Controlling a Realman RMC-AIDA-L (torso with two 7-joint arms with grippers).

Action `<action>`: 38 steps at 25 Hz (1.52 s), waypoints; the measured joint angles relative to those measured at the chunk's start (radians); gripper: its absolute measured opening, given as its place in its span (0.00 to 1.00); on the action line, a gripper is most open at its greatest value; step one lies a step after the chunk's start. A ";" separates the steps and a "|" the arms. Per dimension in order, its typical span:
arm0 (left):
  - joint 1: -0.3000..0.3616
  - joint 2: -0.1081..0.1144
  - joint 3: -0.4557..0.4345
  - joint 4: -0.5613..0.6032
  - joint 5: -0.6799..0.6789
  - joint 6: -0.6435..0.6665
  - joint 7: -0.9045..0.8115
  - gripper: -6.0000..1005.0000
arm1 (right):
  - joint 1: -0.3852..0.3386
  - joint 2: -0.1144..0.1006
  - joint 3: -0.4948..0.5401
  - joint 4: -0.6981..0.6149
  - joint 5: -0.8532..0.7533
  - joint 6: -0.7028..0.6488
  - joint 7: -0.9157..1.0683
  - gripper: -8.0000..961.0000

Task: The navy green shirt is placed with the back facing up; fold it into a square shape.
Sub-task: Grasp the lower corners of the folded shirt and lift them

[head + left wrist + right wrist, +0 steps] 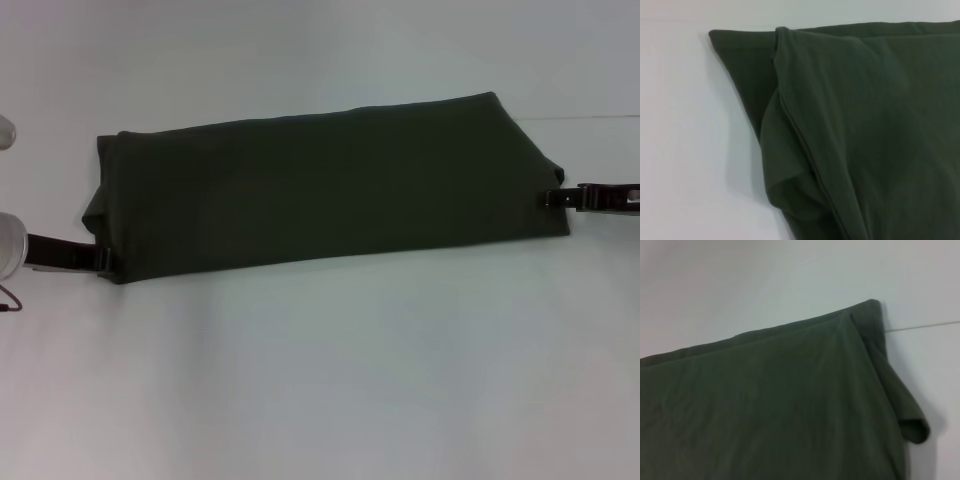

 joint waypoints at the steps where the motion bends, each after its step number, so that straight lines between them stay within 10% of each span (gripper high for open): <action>1: 0.000 0.000 0.000 0.000 0.000 0.000 0.000 0.01 | 0.001 0.002 -0.001 0.001 0.000 0.006 0.000 0.80; 38: 0.000 -0.006 0.001 0.001 -0.006 0.001 0.013 0.01 | 0.020 0.073 -0.025 0.033 0.003 0.164 -0.066 0.74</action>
